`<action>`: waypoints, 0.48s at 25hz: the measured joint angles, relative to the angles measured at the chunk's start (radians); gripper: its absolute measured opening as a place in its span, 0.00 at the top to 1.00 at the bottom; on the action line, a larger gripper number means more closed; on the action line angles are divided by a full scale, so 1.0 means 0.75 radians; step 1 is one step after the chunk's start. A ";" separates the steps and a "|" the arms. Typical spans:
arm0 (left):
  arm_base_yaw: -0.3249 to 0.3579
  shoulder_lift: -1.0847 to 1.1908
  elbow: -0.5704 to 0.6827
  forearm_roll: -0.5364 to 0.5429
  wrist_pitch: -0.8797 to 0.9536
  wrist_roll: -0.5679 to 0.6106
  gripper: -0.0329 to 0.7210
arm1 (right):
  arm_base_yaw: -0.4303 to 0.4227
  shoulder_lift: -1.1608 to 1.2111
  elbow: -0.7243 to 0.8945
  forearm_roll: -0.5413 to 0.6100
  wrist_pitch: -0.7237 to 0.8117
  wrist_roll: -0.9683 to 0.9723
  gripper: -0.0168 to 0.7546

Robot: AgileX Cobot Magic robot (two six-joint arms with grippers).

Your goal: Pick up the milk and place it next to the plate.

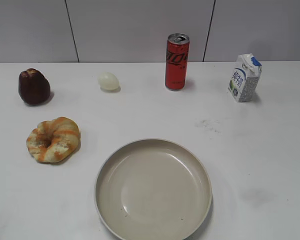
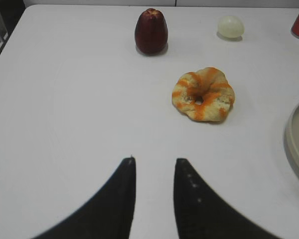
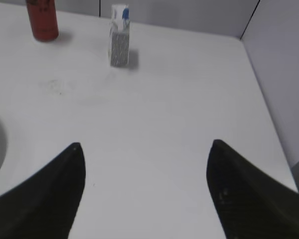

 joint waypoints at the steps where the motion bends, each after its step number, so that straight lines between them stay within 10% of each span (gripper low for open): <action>1: 0.000 0.000 0.000 0.000 0.000 0.000 0.68 | 0.000 0.022 -0.003 -0.009 -0.063 0.003 0.23; 12: 0.000 0.000 0.000 0.000 0.000 0.000 0.68 | 0.000 0.808 -0.137 -0.022 -0.527 0.075 0.23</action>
